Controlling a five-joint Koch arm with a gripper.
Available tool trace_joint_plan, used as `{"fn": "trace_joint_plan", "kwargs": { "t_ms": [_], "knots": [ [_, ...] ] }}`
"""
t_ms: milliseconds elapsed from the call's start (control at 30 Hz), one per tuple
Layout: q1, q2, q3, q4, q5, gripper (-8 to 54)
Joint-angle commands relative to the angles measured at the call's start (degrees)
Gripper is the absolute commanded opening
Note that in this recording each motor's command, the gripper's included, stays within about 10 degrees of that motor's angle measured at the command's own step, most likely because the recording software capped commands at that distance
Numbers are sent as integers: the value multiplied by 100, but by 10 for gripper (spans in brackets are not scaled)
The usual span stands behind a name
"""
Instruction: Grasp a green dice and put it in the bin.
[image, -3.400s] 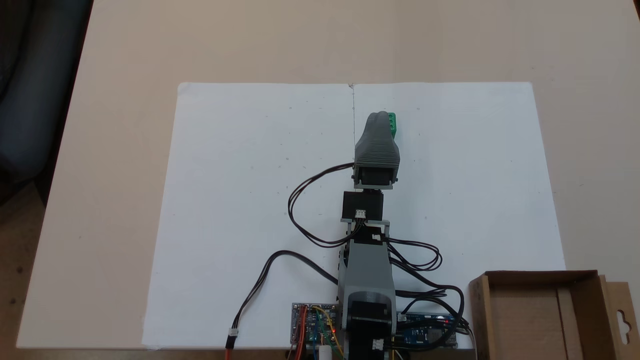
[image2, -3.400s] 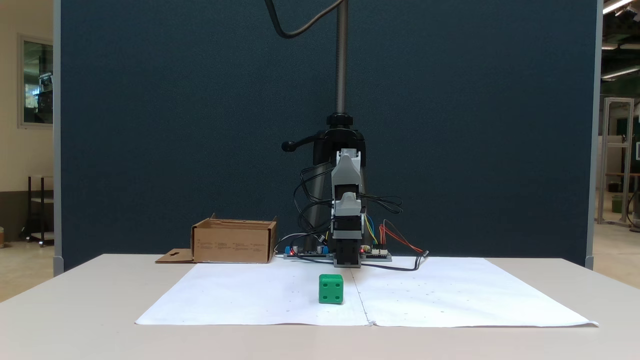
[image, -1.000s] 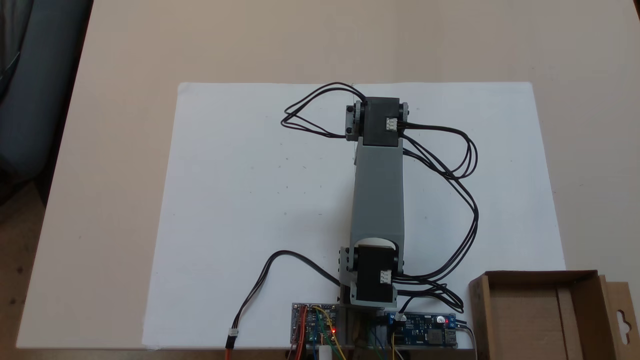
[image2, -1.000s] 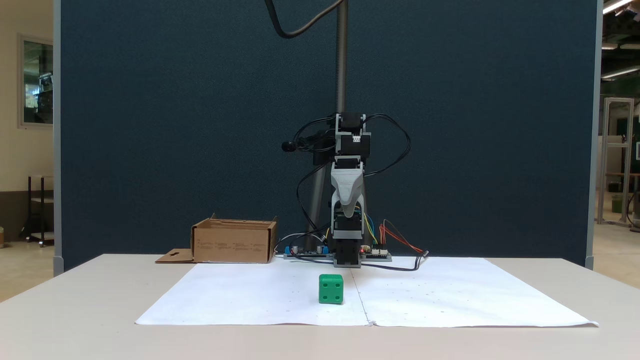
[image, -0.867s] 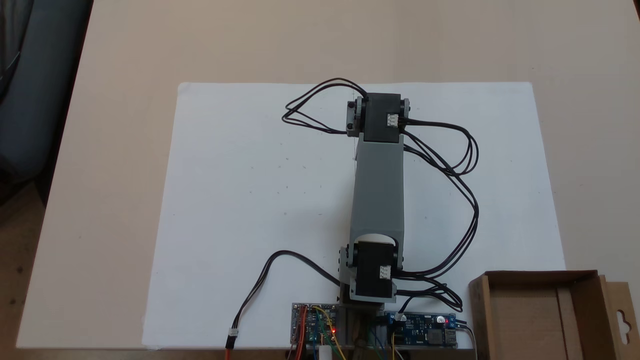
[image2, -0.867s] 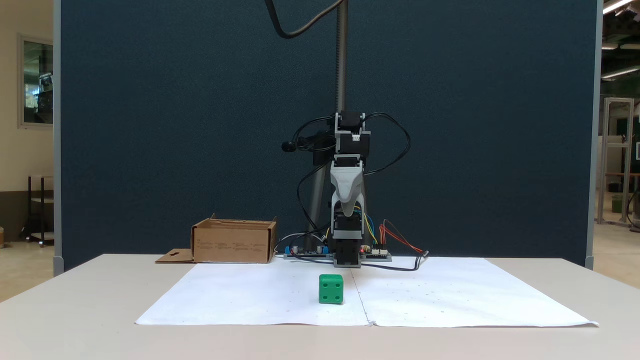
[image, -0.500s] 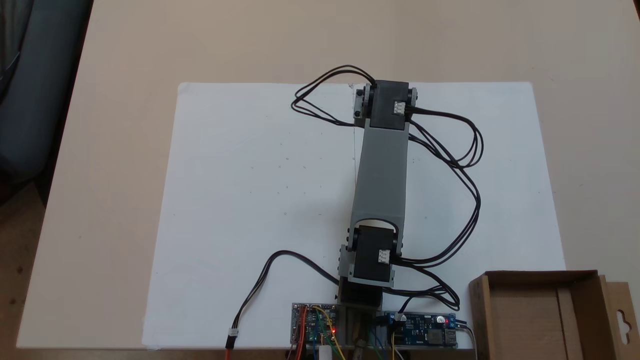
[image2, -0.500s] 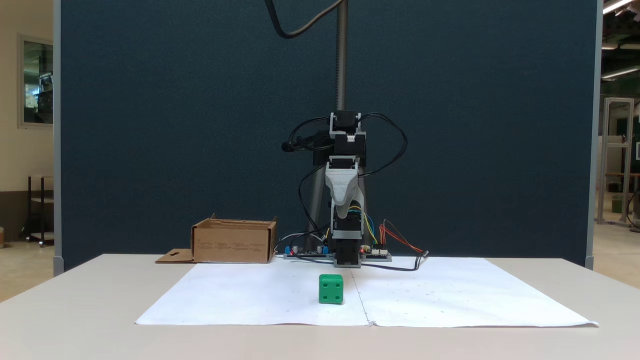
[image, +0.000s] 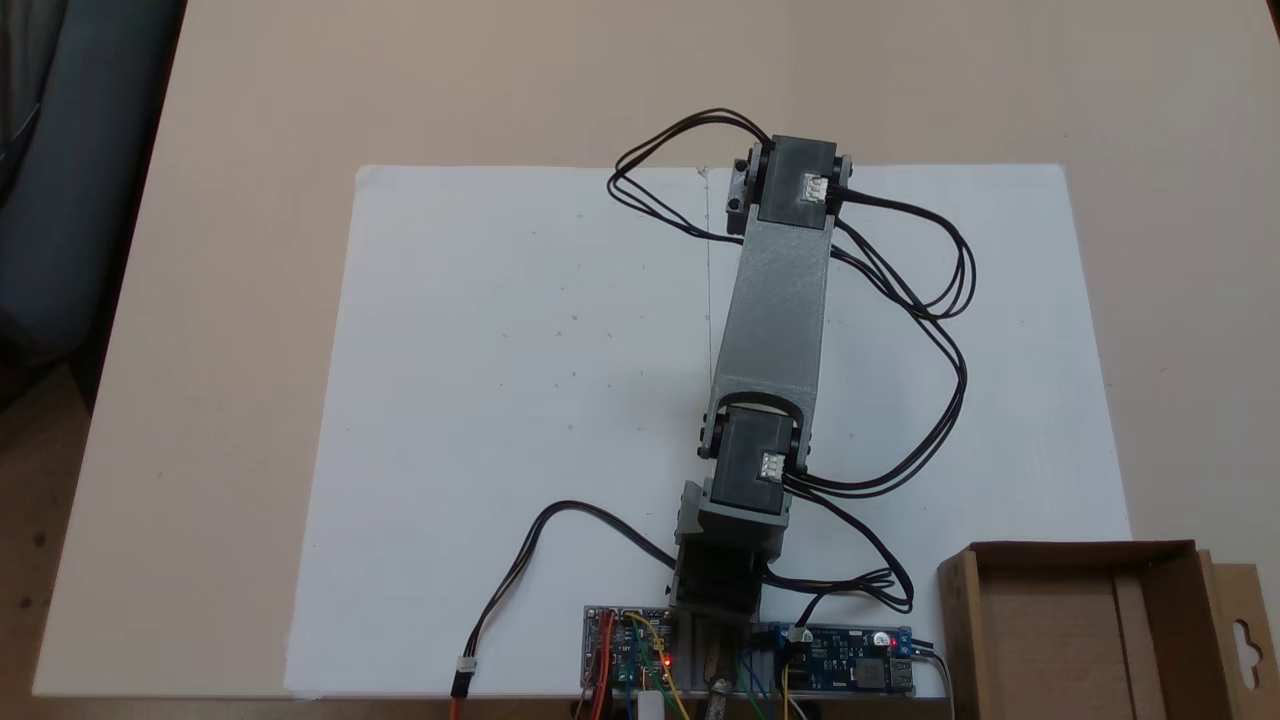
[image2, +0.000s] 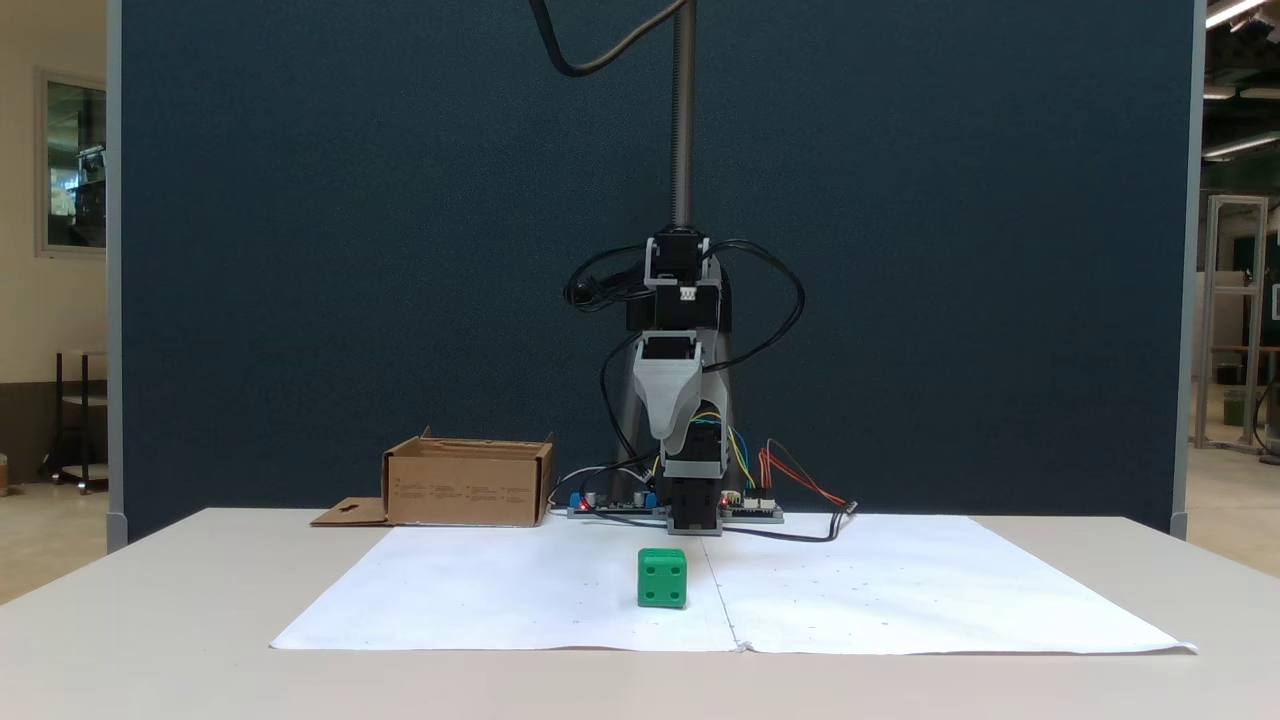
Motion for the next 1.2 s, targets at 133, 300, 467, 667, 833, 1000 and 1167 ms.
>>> {"fn": "trace_joint_plan", "kwargs": {
  "t_ms": [133,300,467,667,833,1000,1167],
  "knots": [
    [220,-158,-299,-483,-554,524],
    [105,-378,-325,-738,-563,523],
    [88,-448,-325,-809,-563,522],
    [-105,-589,-325,-809,-563,522],
    [-114,-642,-378,-817,-738,522],
    [-105,-677,-501,-809,-923,521],
    [-88,-738,-677,-800,-949,521]
  ]
}}
